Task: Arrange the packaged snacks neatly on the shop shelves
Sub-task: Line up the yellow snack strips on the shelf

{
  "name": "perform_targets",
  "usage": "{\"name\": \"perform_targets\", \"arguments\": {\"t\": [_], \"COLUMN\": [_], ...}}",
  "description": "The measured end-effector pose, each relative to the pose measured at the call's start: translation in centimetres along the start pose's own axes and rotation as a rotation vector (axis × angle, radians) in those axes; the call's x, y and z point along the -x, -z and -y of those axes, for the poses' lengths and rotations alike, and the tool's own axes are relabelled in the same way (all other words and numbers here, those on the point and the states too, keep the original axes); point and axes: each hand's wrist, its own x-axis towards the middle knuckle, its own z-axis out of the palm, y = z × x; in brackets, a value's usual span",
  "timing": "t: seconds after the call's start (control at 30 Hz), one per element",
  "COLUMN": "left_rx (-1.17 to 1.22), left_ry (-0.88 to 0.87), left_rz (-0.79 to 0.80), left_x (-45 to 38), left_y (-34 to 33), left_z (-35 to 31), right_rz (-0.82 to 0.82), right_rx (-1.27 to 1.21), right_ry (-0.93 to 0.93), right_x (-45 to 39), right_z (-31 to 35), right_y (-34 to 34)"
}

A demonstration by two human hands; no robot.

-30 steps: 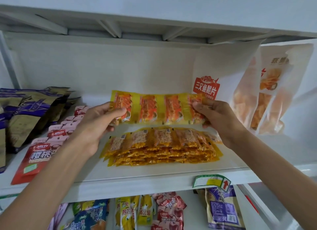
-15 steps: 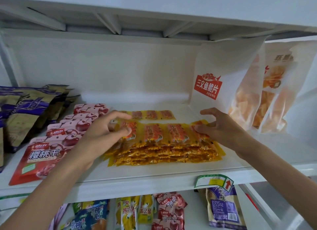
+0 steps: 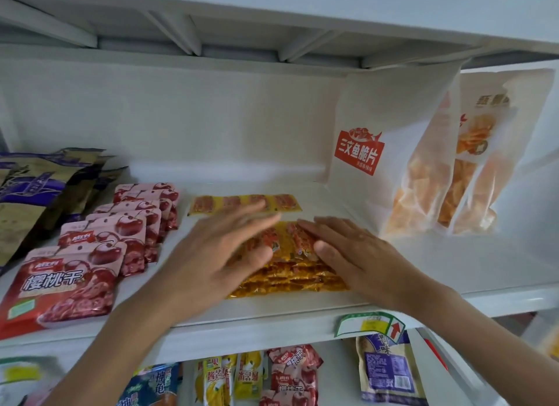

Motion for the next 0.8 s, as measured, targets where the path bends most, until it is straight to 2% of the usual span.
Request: {"name": "perform_targets", "arguments": {"t": [0.07,0.23,0.37,0.4,0.5,0.53,0.6,0.7,0.73,0.8], "left_rx": [-0.028,-0.060,-0.091,-0.089,-0.077,-0.080,-0.092,-0.081,-0.078,-0.059], "left_ry": [-0.040,-0.103,-0.108,-0.112,-0.112,-0.108,-0.105,-0.098,-0.099,-0.099], "left_rz": [0.113,0.055,0.000,-0.013,-0.044,-0.049,-0.048,-0.037,-0.037,-0.032], "left_x": [-0.1,-0.1,-0.1,-0.1,-0.1,-0.1,0.0,0.1,0.1,0.2], "left_y": [-1.3,-2.4,-3.0,-3.1,-3.1,-3.1,-3.2,-3.1,-3.1,-3.1], "left_z": [0.6,1.4,1.5,1.6,1.5,1.4,1.3,1.2,1.2,1.1], "right_rz": [-0.016,-0.060,0.164,0.166,0.000,0.029,0.229,0.499,0.531,0.491], "right_rx": [-0.002,-0.018,-0.194,-0.247,-0.192,-0.146,-0.036,0.189,0.233,0.231], "right_ry": [-0.010,-0.028,-0.093,-0.095,-0.023,0.000,0.031,-0.050,-0.080,-0.087], "right_x": [0.2,0.9,-0.4,-1.4,-7.7,-10.8,-17.3,-24.5,-25.7,-26.8], "right_z": [-0.2,-0.2,0.1,0.2,0.2,-0.2,-1.4,-4.0,-4.7,-5.4], "right_y": [-0.8,-1.9,1.1,2.4,4.9,4.8,3.2,-1.2,-2.1,-2.9]}}
